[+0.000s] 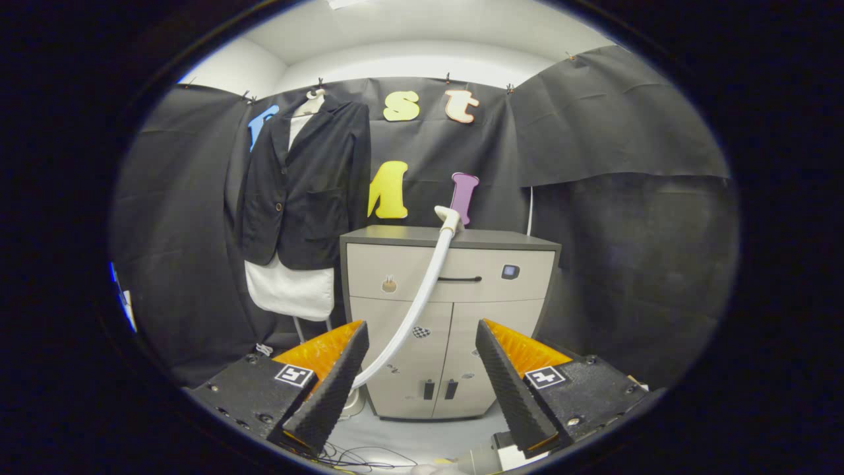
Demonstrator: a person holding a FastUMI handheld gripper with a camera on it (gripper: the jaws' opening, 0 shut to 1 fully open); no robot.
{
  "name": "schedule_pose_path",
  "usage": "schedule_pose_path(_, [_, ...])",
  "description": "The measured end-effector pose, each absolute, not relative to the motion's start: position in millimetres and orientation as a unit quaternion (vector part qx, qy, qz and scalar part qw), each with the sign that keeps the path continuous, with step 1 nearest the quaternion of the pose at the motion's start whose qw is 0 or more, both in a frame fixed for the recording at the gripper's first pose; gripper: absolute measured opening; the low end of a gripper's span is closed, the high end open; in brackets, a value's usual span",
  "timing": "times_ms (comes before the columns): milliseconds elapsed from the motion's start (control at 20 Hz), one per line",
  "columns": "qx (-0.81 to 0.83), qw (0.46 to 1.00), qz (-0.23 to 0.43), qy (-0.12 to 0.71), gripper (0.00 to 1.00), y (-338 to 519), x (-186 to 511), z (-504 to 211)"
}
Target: Iron the clothes twice with a garment steamer, once on the left side and once on the right side.
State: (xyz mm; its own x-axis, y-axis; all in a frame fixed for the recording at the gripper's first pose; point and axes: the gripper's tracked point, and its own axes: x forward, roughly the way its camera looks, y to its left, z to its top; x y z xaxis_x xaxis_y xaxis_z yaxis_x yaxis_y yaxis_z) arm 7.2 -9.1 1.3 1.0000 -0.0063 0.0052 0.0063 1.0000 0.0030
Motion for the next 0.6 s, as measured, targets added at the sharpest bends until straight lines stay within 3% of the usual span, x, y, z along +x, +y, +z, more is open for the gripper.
schedule_pose_path(300, [0.003,1.000,-0.009,-0.006,1.00,-19.2,21.0,19.7])
schedule_pose_path(600, [0.024,0.999,-0.014,-0.025,1.00,-60.8,65.3,87.2])
